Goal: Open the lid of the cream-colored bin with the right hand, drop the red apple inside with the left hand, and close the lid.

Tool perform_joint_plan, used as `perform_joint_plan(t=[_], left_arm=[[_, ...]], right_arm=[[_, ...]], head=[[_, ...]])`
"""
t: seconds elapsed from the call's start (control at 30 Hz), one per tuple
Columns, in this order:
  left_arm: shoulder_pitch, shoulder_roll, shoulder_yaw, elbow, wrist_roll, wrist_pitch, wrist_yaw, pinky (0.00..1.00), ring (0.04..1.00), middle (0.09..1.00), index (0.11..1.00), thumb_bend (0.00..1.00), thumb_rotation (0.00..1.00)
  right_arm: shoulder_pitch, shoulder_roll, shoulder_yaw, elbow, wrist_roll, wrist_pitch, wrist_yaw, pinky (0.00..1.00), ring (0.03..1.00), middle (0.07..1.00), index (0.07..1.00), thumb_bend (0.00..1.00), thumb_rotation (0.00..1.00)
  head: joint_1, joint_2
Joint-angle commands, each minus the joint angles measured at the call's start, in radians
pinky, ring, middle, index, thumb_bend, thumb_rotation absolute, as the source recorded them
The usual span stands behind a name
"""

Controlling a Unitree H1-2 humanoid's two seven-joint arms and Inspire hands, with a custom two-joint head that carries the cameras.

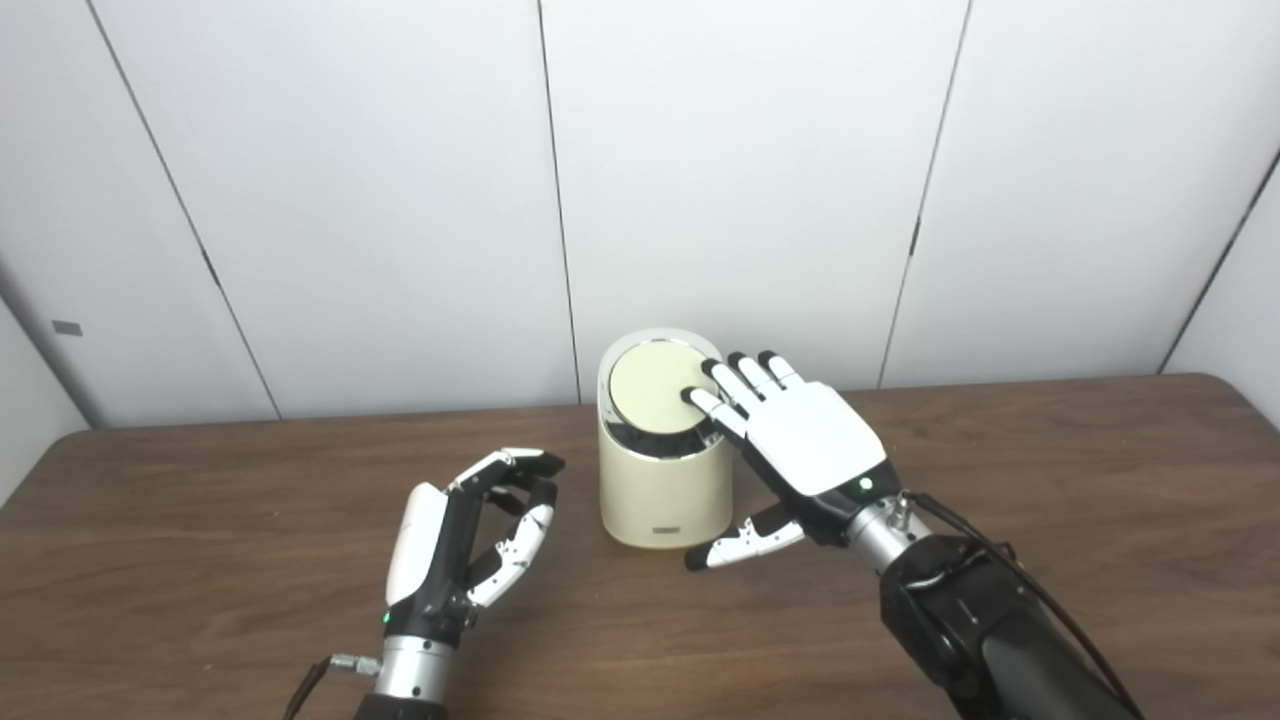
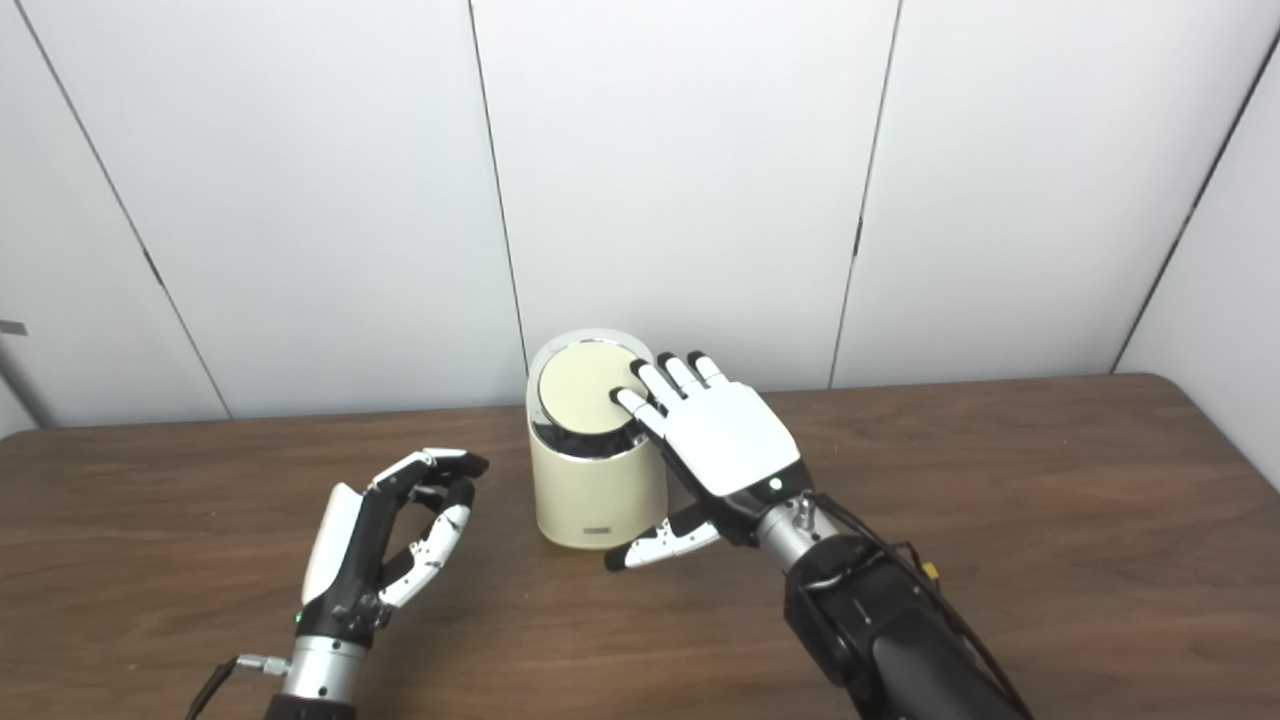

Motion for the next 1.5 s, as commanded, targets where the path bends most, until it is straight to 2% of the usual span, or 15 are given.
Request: perform_joint_plan(t=[0.0,0.13,0.3,0.77,1.47], left_arm=[[-0.039,0.0,-0.001,-0.021,0.002,-0.032,0.024,0.54,0.641,0.671,0.663,0.29,0.64],[-0.037,-0.001,-0.003,-0.025,-0.002,-0.023,0.019,0.54,0.641,0.673,0.666,0.3,0.66],[-0.037,-0.002,-0.002,-0.025,-0.001,-0.022,0.022,0.53,0.64,0.672,0.665,0.29,0.62],[-0.033,0.0,-0.005,-0.032,0.002,-0.008,0.015,0.54,0.645,0.676,0.671,0.32,0.67],[-0.036,0.001,-0.007,-0.024,0.006,-0.015,0.021,0.54,0.647,0.677,0.668,0.31,0.65]], right_arm=[[-0.013,-0.013,0.013,0.012,0.003,-0.018,0.032,1.0,1.0,1.0,0.869,0.93,0.84],[-0.016,-0.014,0.02,0.014,-0.001,-0.021,0.023,1.0,1.0,1.0,0.865,0.93,0.83],[-0.02,-0.014,0.025,0.013,-0.007,-0.018,0.026,1.0,1.0,1.0,0.859,0.92,0.83],[-0.025,-0.018,0.028,0.002,-0.026,-0.018,0.024,1.0,1.0,1.0,0.84,0.93,0.83],[-0.03,-0.011,0.03,-0.001,-0.032,-0.018,0.023,1.0,1.0,1.0,0.846,0.93,0.85]], head=[[0.0,0.0],[0.0,-0.001],[-0.001,-0.002],[-0.004,-0.002],[-0.008,-0.003]])
